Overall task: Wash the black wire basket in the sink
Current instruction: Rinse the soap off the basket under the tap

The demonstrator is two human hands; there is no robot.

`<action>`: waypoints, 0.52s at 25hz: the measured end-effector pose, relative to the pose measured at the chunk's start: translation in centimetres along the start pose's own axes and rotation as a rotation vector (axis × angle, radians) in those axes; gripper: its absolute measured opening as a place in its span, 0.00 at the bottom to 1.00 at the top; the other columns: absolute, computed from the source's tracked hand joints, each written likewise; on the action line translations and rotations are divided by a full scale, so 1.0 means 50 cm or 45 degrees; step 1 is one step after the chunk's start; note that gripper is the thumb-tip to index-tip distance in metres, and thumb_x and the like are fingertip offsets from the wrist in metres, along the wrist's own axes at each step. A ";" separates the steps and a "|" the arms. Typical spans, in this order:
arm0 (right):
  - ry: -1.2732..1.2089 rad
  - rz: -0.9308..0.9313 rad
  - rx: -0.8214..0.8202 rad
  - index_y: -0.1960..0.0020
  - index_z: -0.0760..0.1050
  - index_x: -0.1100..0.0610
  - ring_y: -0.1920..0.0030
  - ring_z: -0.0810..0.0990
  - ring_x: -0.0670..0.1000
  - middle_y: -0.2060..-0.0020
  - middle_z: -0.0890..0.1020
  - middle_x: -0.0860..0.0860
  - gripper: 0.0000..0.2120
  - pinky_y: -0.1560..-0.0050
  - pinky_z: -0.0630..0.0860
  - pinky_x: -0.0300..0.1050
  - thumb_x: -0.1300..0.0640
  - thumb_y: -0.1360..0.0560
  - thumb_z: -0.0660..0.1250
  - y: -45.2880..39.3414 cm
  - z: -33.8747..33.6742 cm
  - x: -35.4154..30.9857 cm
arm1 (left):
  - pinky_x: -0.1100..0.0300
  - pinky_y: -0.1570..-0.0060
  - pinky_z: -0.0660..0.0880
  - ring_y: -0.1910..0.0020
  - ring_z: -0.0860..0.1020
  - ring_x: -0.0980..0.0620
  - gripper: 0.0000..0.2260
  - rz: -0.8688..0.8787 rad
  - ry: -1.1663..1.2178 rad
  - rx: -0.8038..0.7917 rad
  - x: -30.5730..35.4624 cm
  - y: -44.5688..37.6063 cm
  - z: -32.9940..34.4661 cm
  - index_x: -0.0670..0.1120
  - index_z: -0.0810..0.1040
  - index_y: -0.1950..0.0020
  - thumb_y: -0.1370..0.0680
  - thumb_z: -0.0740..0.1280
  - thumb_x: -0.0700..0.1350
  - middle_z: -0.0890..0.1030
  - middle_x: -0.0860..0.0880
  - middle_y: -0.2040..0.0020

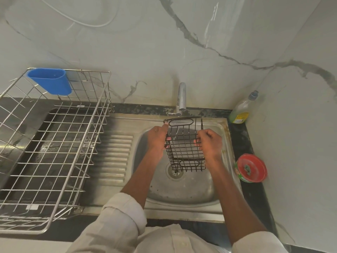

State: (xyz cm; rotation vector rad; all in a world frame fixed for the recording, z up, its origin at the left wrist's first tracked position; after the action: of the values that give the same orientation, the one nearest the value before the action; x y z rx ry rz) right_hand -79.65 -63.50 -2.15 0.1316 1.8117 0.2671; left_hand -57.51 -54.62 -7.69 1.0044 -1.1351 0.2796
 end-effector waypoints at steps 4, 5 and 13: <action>-0.019 0.055 0.066 0.64 0.81 0.51 0.57 0.87 0.58 0.65 0.86 0.53 0.08 0.54 0.81 0.55 0.51 0.28 0.67 -0.007 -0.027 0.018 | 0.51 0.61 0.77 0.58 0.84 0.49 0.14 0.045 -0.074 -0.039 0.014 0.012 0.025 0.45 0.77 0.49 0.20 0.74 0.54 0.83 0.45 0.54; -0.015 0.065 0.082 0.64 0.81 0.50 0.57 0.87 0.58 0.66 0.85 0.52 0.08 0.53 0.81 0.56 0.50 0.29 0.66 -0.010 -0.033 0.021 | 0.52 0.62 0.77 0.57 0.84 0.48 0.13 0.057 -0.081 -0.038 0.017 0.014 0.031 0.46 0.77 0.50 0.21 0.74 0.54 0.83 0.45 0.54; -0.100 0.224 0.216 0.57 0.80 0.56 0.60 0.82 0.52 0.60 0.86 0.55 0.08 0.58 0.78 0.51 0.59 0.21 0.64 -0.022 -0.085 0.078 | 0.46 0.48 0.80 0.56 0.79 0.47 0.20 0.287 -0.292 -0.166 0.069 0.034 0.109 0.38 0.80 0.52 0.24 0.77 0.55 0.85 0.38 0.53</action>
State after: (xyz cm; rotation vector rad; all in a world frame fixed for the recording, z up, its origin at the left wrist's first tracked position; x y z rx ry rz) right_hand -84.69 -64.13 -5.06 0.4168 1.7456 0.2282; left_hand -60.49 -58.92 -3.50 0.8076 -1.4603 0.2706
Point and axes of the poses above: each hand's wrist, its own y-axis away from the middle knuckle, its own z-axis out of the palm, x = y × z, the point moved 9 cm from there along -y, towards the middle knuckle
